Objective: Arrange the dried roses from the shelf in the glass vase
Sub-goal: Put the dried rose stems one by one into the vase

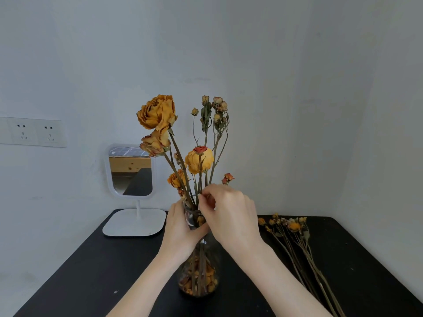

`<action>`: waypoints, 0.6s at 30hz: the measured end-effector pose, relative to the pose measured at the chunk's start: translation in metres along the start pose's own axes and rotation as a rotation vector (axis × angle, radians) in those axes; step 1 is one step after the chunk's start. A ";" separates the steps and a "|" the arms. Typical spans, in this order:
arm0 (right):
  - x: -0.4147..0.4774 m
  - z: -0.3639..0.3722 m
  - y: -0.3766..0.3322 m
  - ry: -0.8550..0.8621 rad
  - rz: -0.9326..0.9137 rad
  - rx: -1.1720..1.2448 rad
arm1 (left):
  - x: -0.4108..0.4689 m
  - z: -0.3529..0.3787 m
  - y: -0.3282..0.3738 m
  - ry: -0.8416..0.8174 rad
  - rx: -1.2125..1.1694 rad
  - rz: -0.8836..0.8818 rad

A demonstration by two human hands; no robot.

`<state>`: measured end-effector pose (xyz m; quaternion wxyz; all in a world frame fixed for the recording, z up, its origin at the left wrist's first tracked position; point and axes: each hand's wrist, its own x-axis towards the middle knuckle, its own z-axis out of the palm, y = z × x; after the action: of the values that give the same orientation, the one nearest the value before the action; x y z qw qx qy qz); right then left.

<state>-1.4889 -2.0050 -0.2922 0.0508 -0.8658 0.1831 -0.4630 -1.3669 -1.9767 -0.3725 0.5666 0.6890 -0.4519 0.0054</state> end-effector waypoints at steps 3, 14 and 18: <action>0.003 -0.004 -0.004 0.061 0.035 0.070 | 0.000 0.000 -0.001 -0.003 -0.009 -0.021; 0.008 0.004 -0.006 0.136 0.011 0.083 | 0.001 0.001 -0.001 -0.004 -0.024 -0.027; 0.006 0.011 -0.002 0.064 0.042 -0.028 | 0.001 0.002 -0.002 -0.006 -0.037 -0.019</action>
<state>-1.4766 -2.0066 -0.2929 0.0426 -0.8472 0.2091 -0.4865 -1.3657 -1.9785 -0.3744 0.5777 0.6828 -0.4470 -0.0103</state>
